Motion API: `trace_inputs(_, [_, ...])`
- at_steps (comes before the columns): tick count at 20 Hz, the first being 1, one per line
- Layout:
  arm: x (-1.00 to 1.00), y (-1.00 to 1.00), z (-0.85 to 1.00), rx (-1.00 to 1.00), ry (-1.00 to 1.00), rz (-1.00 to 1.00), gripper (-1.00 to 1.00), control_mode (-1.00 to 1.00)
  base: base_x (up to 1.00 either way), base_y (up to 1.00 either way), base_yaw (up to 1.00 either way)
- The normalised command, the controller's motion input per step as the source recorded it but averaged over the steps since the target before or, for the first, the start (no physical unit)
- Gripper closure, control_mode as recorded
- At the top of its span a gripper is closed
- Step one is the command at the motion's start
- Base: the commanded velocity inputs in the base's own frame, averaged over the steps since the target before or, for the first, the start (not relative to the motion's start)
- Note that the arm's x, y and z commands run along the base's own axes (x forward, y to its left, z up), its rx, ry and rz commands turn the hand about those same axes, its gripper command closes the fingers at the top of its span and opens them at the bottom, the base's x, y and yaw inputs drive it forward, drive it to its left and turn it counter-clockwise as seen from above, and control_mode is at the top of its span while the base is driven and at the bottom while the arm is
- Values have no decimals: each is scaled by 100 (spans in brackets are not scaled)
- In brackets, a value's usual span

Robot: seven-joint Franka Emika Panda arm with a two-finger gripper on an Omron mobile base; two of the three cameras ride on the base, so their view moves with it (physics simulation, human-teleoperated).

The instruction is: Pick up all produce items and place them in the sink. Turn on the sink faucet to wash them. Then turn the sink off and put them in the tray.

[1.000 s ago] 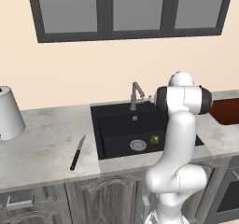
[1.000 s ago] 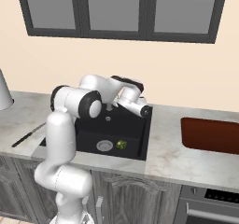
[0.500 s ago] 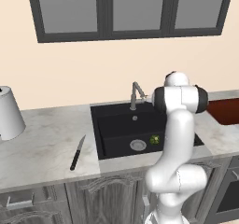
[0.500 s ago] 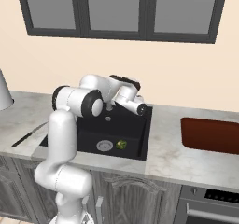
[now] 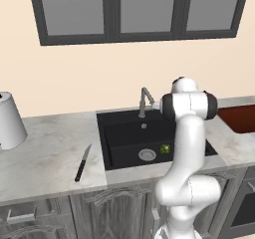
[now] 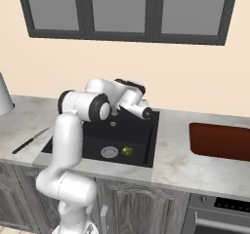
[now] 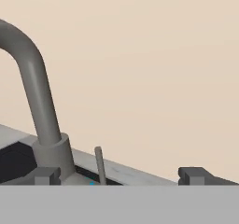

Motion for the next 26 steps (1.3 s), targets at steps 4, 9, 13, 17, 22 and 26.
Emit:
trace_inputs(4, [20, 15, -7, 0, 2, 0, -100, -100, 0, 0, 0])
trace_inputs(9, [16, 17, -10, 0, 2, 0, -100, -100, 0, 0, 0])
trace_inputs(13, [16, 17, -14, 0, 3, 0, -100, -100, 0, 0, 0])
trace_inputs(17, [15, 16, -14, 0, 3, 0, 100, -100, 0, 0, 0])
trace_inputs(22, [6, 7, -5, 0, 0, 0, 100, -100, 0, 0, 0])
trace_inputs(26, [0, 0, 0, 0, 0, 0, 100, -100, 0, 0, 0])
